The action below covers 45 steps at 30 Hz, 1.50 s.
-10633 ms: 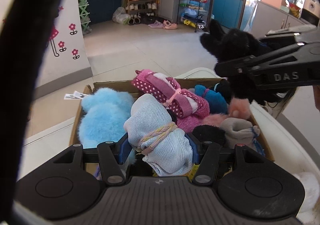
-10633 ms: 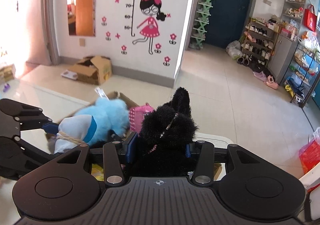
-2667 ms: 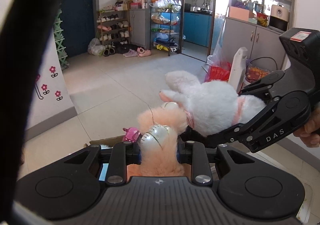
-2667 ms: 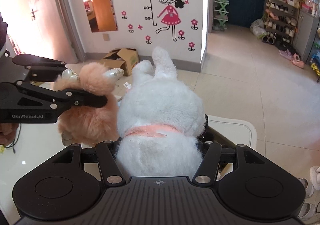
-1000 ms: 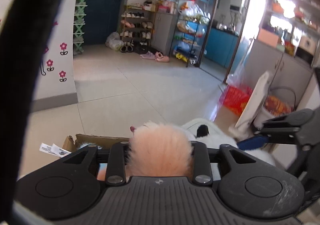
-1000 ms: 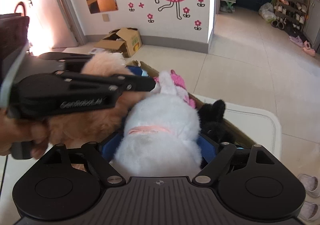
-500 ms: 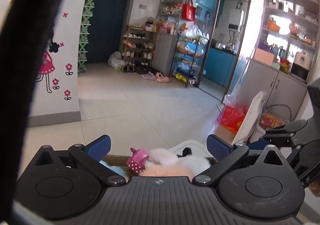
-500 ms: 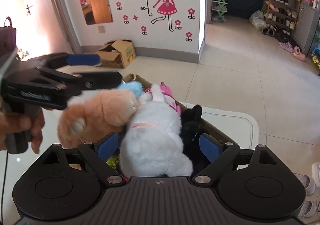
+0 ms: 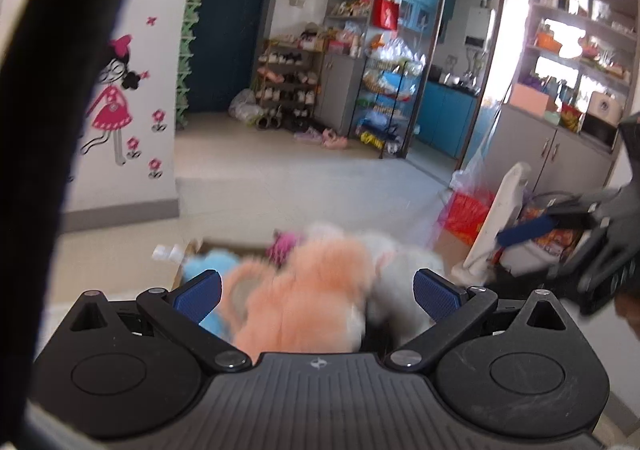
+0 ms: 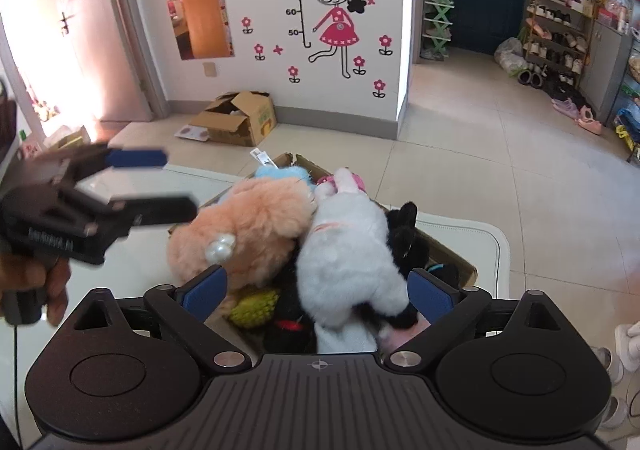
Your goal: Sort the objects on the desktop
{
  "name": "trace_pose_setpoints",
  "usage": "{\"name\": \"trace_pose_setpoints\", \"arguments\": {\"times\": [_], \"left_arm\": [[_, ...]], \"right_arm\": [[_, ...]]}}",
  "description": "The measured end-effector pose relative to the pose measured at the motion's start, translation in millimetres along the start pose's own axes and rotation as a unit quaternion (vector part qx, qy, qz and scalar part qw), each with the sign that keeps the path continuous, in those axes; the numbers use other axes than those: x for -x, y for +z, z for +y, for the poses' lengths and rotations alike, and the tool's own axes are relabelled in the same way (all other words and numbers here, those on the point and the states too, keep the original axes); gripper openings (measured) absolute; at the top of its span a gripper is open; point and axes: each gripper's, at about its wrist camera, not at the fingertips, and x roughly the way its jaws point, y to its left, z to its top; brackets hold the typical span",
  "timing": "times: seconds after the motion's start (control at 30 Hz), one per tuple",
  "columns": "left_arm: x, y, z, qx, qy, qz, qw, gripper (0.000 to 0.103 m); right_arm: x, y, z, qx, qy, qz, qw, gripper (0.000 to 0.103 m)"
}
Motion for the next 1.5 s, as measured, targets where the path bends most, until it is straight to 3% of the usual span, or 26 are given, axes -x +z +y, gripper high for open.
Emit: {"name": "trace_pose_setpoints", "arguments": {"times": [0.17,0.33,0.57,0.8,0.93,1.07,1.23,1.43,1.5], "left_arm": [[43,-26,-7,0.007,0.034,0.006,0.9994,0.102],[72,-46,-21,0.025,0.067,0.044,0.9965,0.102],[114,-65,-55,0.003,0.08,0.03,0.9964,0.102],[134,-62,-65,0.016,0.106,0.021,0.994,0.102],[134,-66,-80,-0.02,0.135,0.029,0.9902,0.102],[132,-66,-94,-0.052,0.122,0.036,0.9906,0.102],[138,-74,-110,-0.069,0.133,0.037,0.988,0.102],[141,-77,-110,-0.039,0.186,0.006,0.9819,0.102],[141,-76,-103,-0.017,0.182,0.005,0.9832,0.102]], "right_arm": [[28,-41,22,-0.035,-0.034,-0.024,0.999,0.103],[45,-87,52,-0.056,-0.06,-0.019,0.996,0.103],[84,-130,95,-0.083,-0.065,-0.031,0.994,0.103],[130,-143,131,-0.085,-0.084,-0.071,0.99,0.103],[146,-145,141,-0.09,-0.092,-0.08,0.989,0.103],[158,-148,146,-0.088,-0.094,-0.09,0.988,0.103],[165,-156,147,-0.092,-0.084,-0.102,0.987,0.103],[160,-160,146,-0.093,-0.078,-0.097,0.988,0.103],[159,-160,147,-0.094,-0.077,-0.097,0.988,0.103]]}}
